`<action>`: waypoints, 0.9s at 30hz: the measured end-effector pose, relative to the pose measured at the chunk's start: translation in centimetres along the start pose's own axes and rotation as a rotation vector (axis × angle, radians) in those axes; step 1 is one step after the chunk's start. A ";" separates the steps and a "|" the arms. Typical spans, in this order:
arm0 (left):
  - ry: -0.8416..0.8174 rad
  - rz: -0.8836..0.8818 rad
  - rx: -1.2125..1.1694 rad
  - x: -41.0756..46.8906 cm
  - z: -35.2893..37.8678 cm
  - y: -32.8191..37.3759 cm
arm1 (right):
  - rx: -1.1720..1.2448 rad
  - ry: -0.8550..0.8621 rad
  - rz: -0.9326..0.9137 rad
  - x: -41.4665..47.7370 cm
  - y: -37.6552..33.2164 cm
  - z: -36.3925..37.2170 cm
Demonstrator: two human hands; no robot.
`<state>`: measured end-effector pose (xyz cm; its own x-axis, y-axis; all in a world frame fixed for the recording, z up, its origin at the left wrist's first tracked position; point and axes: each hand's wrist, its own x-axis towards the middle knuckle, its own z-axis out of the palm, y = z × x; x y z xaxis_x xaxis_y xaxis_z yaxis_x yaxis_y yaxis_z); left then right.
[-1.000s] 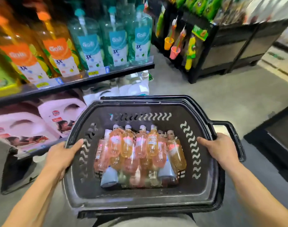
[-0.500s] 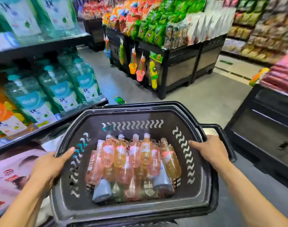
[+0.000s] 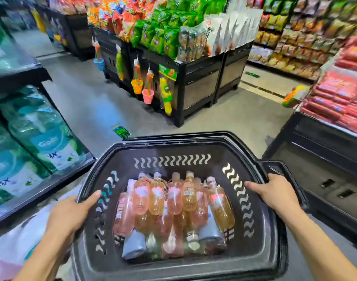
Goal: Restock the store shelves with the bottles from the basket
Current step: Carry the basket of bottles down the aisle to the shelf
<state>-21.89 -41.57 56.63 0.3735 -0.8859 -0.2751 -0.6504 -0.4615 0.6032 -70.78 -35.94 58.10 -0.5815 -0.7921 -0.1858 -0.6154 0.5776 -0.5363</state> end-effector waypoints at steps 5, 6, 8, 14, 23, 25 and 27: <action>-0.017 0.045 0.031 5.8 1.7 5.2 | 0.012 0.039 0.034 5.1 -2.3 -0.8; -0.030 0.064 0.042 7.0 2.1 6.4 | 0.010 0.050 0.033 6.3 -2.8 -1.0; -0.026 0.080 0.067 9.1 2.9 8.9 | 0.006 0.062 0.043 8.8 -3.5 -1.1; 0.001 0.016 0.013 15.2 6.2 15.9 | -0.003 0.044 0.030 20.1 -5.8 -0.5; 0.087 0.005 0.028 22.7 9.5 25.0 | -0.014 -0.024 -0.081 36.3 -12.4 -1.1; 0.070 -0.007 0.019 24.5 9.9 26.5 | -0.005 -0.041 -0.115 39.3 -14.2 -0.9; 0.092 -0.031 -0.004 26.8 10.3 27.8 | 0.007 -0.058 -0.128 42.6 -16.4 -0.5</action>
<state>-36.79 -78.65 58.32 0.4530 -0.8630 -0.2235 -0.6353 -0.4884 0.5982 -85.67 -79.08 59.38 -0.4667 -0.8694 -0.1622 -0.6786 0.4697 -0.5647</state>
